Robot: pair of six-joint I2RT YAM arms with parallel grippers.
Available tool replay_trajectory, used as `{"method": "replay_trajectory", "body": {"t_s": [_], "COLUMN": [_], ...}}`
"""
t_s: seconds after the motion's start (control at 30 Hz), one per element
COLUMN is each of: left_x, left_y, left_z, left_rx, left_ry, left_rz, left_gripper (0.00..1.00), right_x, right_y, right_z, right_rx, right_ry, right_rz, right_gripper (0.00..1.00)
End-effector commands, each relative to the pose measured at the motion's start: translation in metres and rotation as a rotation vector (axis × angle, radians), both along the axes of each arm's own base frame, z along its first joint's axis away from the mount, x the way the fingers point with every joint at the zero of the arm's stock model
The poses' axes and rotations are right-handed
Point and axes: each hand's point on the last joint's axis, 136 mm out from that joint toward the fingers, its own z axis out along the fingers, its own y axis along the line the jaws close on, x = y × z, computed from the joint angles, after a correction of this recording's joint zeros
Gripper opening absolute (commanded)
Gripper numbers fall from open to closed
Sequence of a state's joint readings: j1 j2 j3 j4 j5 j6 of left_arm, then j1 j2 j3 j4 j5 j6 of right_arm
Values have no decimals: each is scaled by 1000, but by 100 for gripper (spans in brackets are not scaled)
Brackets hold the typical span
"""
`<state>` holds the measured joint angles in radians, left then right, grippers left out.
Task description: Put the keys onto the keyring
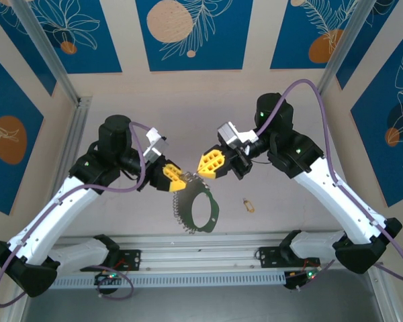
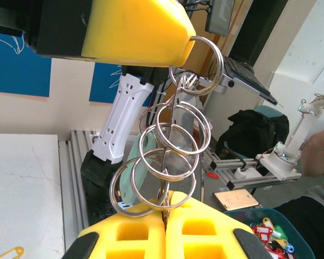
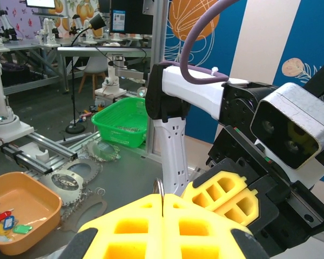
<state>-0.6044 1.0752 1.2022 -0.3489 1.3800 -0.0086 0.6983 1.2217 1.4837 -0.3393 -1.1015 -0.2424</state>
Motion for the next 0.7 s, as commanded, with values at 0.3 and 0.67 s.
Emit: {"method": "replay_trajectory", "body": {"t_s": [0.3, 0.67], "left_x": [-18, -6], "left_y": [6, -5], "left_z": [8, -6], "left_rx": [-31, 43], "left_ry": [-24, -43], "left_rz": [-66, -5], "left_gripper": [0, 0], "right_x": [3, 17], "right_y": [-3, 6], "right_z": [14, -6], "right_rx": [4, -164], "right_ry": [-28, -148], "right_rz": [34, -205], "right_gripper": [0, 0]}}
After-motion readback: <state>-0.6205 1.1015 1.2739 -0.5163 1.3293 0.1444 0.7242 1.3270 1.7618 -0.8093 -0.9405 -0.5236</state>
